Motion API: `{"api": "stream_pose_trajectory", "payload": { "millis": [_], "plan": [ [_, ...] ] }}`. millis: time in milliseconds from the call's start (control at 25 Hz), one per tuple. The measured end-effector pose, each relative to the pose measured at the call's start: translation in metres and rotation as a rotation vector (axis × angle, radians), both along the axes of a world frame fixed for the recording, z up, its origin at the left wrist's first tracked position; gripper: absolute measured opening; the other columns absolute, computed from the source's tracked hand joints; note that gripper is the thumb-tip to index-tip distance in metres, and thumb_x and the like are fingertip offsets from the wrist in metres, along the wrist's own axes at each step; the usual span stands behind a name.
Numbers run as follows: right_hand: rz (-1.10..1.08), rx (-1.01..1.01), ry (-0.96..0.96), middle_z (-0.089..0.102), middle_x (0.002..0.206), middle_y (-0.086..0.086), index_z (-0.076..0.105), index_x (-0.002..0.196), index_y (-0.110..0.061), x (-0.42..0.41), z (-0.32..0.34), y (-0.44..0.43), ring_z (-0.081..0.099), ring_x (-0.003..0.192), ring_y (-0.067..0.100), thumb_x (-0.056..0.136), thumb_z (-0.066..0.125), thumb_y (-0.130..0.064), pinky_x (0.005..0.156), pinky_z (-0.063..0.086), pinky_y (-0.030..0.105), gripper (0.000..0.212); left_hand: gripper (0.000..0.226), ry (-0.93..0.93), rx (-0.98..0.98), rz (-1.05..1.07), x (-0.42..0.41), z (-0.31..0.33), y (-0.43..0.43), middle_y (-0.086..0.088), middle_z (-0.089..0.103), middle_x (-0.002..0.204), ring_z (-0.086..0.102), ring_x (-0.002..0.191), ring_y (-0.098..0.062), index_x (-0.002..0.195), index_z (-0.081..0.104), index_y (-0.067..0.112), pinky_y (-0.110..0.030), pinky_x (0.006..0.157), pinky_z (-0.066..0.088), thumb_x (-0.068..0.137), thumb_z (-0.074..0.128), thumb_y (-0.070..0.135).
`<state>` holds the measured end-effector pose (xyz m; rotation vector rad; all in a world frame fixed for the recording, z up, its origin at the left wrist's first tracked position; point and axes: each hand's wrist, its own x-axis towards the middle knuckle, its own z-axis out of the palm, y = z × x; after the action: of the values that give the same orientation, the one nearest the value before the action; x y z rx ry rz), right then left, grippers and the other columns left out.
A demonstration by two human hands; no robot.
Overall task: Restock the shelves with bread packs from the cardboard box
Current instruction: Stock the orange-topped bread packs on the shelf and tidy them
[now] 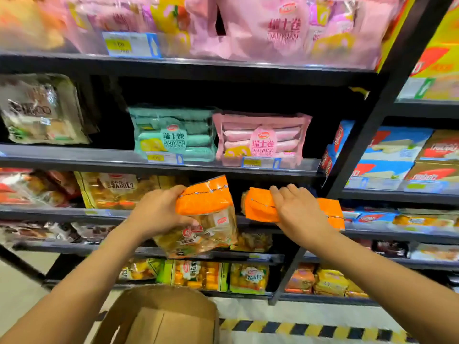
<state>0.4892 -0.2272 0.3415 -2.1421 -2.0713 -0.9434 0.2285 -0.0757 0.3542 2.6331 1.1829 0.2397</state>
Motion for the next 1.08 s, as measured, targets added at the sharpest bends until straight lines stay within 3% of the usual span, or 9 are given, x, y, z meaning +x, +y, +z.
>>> {"api": "stream_pose_trajectory", "payload": {
  "millis": [200, 360, 480, 560, 680, 760, 880, 1000, 1080],
  "plan": [
    [0.049, 0.237, -0.132, 0.066, 0.078, 0.016, 0.065, 0.109, 0.009, 0.024, -0.075, 0.012, 0.06, 0.066, 0.033, 0.046, 0.085, -0.004, 0.052, 0.042, 0.033, 0.068, 0.077, -0.083, 0.135, 0.037, 0.019, -0.046, -0.009, -0.004, 0.068, 0.1, 0.063, 0.089, -0.026, 0.124, 0.055, 0.02, -0.035, 0.071, 0.05, 0.061, 0.08, 0.058],
    [0.066, 0.319, -0.125, 0.065, 0.073, 0.014, 0.065, 0.107, 0.006, 0.045, -0.142, 0.04, 0.062, 0.065, 0.033, 0.046, 0.089, -0.013, 0.052, 0.045, 0.033, 0.068, 0.077, -0.112, 0.318, 0.067, 0.021, -0.097, -0.01, -0.004, 0.07, 0.104, 0.064, 0.094, -0.027, 0.125, 0.054, 0.025, -0.038, 0.075, 0.051, 0.06, 0.079, 0.06],
    [0.134, 0.402, -0.078, 0.062, 0.064, 0.009, 0.061, 0.091, -0.004, 0.057, -0.166, 0.061, 0.061, 0.059, 0.031, 0.044, 0.091, -0.023, 0.05, 0.042, 0.032, 0.059, 0.082, -0.122, 0.463, 0.107, 0.019, -0.127, -0.009, -0.008, 0.071, 0.11, 0.065, 0.099, -0.029, 0.13, 0.052, 0.025, -0.036, 0.077, 0.05, 0.06, 0.08, 0.057],
    [0.13, 0.457, -0.008, 0.06, 0.063, 0.009, 0.055, 0.084, -0.009, 0.07, -0.169, 0.068, 0.061, 0.06, 0.032, 0.043, 0.089, -0.037, 0.053, 0.042, 0.033, 0.06, 0.084, -0.179, 0.466, 0.133, 0.017, -0.137, -0.015, -0.008, 0.071, 0.108, 0.065, 0.097, -0.029, 0.13, 0.052, 0.026, -0.037, 0.078, 0.051, 0.057, 0.078, 0.06],
    [0.058, 0.466, 0.068, 0.066, 0.081, 0.015, 0.06, 0.094, -0.012, 0.09, -0.167, 0.079, 0.061, 0.078, 0.036, 0.053, 0.08, -0.057, 0.067, 0.044, 0.04, 0.065, 0.087, -0.187, 0.404, 0.171, 0.016, -0.141, -0.027, -0.001, 0.069, 0.097, 0.063, 0.083, -0.023, 0.125, 0.053, 0.028, -0.038, 0.072, 0.053, 0.051, 0.068, 0.071],
    [0.002, 0.414, 0.095, 0.067, 0.085, 0.018, 0.065, 0.099, -0.015, 0.098, -0.166, 0.087, 0.062, 0.083, 0.037, 0.052, 0.08, -0.062, 0.073, 0.046, 0.045, 0.068, 0.091, -0.179, 0.365, 0.166, 0.018, -0.14, -0.032, 0.008, 0.063, 0.088, 0.059, 0.074, -0.012, 0.124, 0.052, 0.029, -0.032, 0.063, 0.049, 0.048, 0.063, 0.08],
    [-0.005, 0.416, 0.134, 0.069, 0.081, 0.017, 0.068, 0.103, -0.015, 0.106, -0.161, 0.1, 0.066, 0.076, 0.037, 0.061, 0.078, -0.06, 0.066, 0.05, 0.041, 0.062, 0.104, -0.199, 0.378, 0.152, 0.022, -0.137, -0.027, 0.018, 0.057, 0.085, 0.058, 0.075, -0.007, 0.124, 0.052, 0.032, -0.03, 0.062, 0.048, 0.04, 0.05, 0.093],
    [-0.128, 0.267, 0.319, 0.061, 0.123, 0.015, 0.055, 0.128, -0.021, 0.115, -0.155, 0.123, 0.056, 0.115, 0.034, 0.085, 0.052, -0.062, 0.087, 0.046, 0.04, 0.059, 0.104, -0.212, 0.376, 0.15, 0.029, -0.13, -0.017, 0.02, 0.058, 0.087, 0.06, 0.079, -0.006, 0.123, 0.052, 0.034, -0.032, 0.067, 0.052, 0.038, 0.05, 0.094],
    [-0.284, 0.162, 0.34, 0.027, 0.154, 0.011, 0.034, 0.144, -0.036, 0.121, -0.153, 0.143, 0.021, 0.143, 0.035, 0.086, 0.039, -0.071, 0.113, 0.02, 0.054, 0.067, 0.098, -0.229, 0.341, 0.133, 0.034, -0.127, -0.009, 0.021, 0.059, 0.091, 0.061, 0.082, -0.001, 0.124, 0.052, 0.033, -0.034, 0.071, 0.055, 0.044, 0.058, 0.088]
  ]
}}
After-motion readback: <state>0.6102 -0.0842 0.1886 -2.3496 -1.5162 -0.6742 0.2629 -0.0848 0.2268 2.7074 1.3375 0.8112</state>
